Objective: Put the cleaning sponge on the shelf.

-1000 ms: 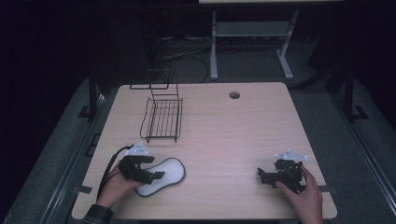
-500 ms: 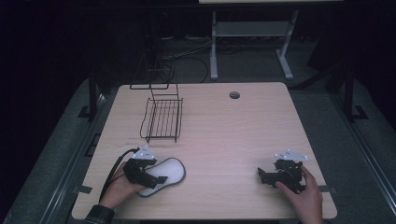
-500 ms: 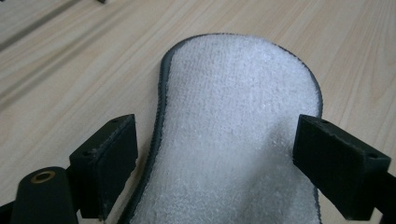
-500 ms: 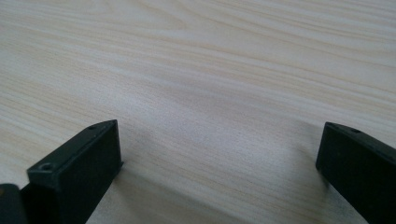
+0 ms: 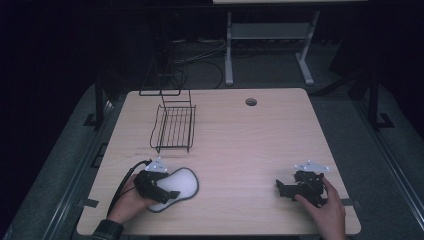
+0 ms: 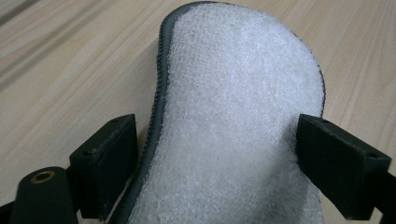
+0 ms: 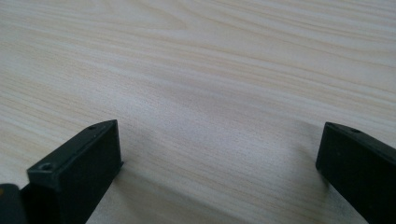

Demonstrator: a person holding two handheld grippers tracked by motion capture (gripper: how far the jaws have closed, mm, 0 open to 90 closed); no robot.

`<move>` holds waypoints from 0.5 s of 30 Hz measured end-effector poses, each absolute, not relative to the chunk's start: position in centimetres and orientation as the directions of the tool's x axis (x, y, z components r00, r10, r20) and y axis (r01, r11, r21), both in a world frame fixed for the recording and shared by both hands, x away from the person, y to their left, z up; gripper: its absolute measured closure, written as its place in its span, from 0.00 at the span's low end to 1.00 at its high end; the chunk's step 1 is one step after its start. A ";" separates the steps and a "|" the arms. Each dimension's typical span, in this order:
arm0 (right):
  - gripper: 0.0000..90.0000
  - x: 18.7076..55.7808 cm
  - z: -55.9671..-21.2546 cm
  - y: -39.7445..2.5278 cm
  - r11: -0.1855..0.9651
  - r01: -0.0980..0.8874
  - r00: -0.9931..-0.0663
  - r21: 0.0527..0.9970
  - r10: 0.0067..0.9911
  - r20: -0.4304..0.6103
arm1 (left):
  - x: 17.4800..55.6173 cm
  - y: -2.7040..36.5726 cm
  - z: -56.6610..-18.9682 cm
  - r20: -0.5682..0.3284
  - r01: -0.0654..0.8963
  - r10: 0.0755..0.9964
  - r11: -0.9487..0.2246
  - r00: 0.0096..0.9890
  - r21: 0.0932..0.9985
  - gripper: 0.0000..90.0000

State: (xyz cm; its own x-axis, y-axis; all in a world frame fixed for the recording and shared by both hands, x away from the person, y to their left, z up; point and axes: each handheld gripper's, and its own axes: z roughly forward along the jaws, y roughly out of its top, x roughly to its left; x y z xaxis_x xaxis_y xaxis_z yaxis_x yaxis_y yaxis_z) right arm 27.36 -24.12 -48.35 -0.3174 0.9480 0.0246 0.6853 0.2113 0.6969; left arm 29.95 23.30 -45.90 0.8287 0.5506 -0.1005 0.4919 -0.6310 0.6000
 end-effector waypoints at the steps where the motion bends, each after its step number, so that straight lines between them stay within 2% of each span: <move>1: 0.00 27.4 -48.3 -24.1 0.211 0.685 -0.317 0.697 0.948 0.024 | 30.0 23.3 -45.9 -0.101 0.490 0.547 -0.632 0.831 0.600 0.16; 3: 0.00 27.4 -48.3 -24.1 0.212 0.685 -0.317 0.697 0.948 0.024 | 30.0 23.3 -45.8 -0.100 0.482 0.536 -0.642 0.838 0.596 0.20; 15: 0.00 27.4 -48.3 -24.1 0.212 0.685 -0.317 0.697 0.948 0.024 | 29.9 23.4 -45.3 -0.098 0.463 0.513 -0.656 0.853 0.596 0.29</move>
State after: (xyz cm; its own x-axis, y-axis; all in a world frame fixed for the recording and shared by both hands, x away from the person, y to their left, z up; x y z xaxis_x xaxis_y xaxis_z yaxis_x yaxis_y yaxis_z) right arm 27.36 -24.13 -48.35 -0.3174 0.9480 0.0244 0.6854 0.2116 0.6967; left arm 29.89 23.42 -45.26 0.8526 0.5133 -0.0982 0.4633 -0.6556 0.5962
